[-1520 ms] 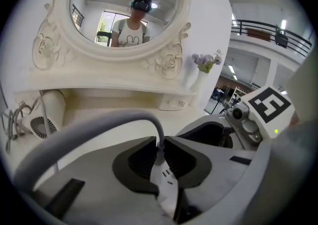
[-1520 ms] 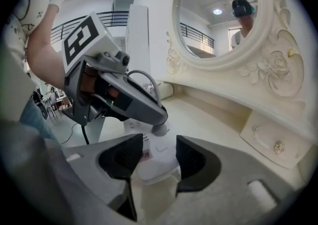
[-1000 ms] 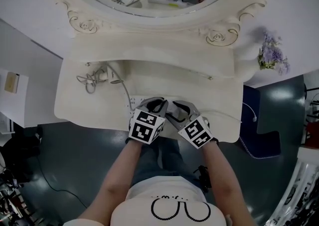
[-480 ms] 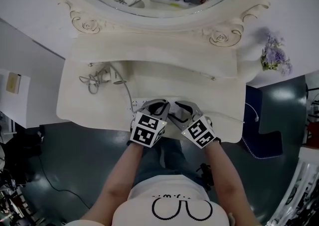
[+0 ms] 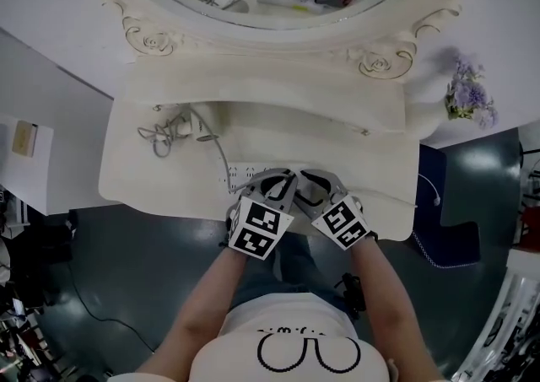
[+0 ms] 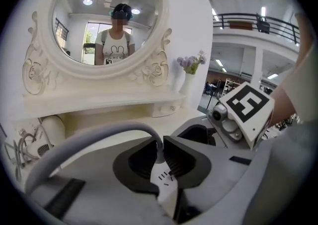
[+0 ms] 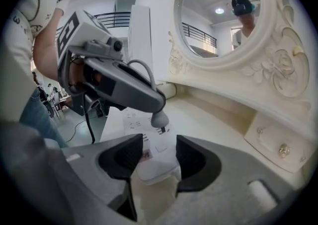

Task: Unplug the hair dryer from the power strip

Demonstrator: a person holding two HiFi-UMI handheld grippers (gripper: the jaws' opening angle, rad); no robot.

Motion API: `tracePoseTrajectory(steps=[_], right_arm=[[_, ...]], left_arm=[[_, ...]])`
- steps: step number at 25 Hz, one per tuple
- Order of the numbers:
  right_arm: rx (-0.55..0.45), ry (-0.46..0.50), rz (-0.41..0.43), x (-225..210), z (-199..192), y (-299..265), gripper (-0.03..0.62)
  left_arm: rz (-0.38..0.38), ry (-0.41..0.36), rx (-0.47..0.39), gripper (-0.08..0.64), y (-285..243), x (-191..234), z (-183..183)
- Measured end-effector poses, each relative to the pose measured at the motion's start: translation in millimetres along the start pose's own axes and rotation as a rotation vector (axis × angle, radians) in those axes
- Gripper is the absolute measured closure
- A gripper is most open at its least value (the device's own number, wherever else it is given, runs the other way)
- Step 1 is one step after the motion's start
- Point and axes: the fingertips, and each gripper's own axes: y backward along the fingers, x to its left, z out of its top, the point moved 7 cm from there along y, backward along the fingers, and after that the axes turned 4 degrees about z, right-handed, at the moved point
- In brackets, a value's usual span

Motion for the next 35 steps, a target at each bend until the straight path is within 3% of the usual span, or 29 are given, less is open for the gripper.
tracePoseTrajectory(steps=[7, 12, 14, 17, 25, 26, 27, 29, 32, 35], right_arm=[[0.008, 0.000, -0.005, 2, 1, 0, 0.385], [0.014, -0.010, -0.022, 4, 2, 0, 0.386], [0.011, -0.020, -0.037, 6, 2, 1, 0.385], [0.012, -0.031, -0.050, 7, 2, 1, 0.387], [0.041, -0.051, -0.060, 6, 4, -1, 0.385], [0.048, -0.058, -0.060, 7, 6, -1, 0.385], [0.056, -0.062, -0.062, 8, 7, -1, 0.385], [0.068, -0.063, -0.069, 8, 6, -1, 0.385], [0.078, -0.073, -0.078, 9, 7, 0, 0.385], [0.086, -0.084, -0.091, 10, 9, 0, 0.387]], left_arm=[[0.023, 0.024, -0.019, 0.517, 13, 14, 1], [0.040, 0.070, -0.088, 0.515, 34, 34, 24], [0.053, 0.055, -0.100, 0.514, 38, 44, 32], [0.063, 0.025, -0.104, 0.512, 36, 51, 38], [0.059, 0.086, -0.093, 0.499, 17, 60, 28], [0.069, 0.102, -0.095, 0.461, 17, 62, 27], [0.074, 0.121, -0.095, 0.353, 17, 65, 26], [0.077, 0.147, -0.090, 0.225, 15, 70, 23], [0.072, 0.173, -0.046, 0.167, 15, 77, 17], [0.036, 0.254, 0.005, 0.163, 18, 83, 9]])
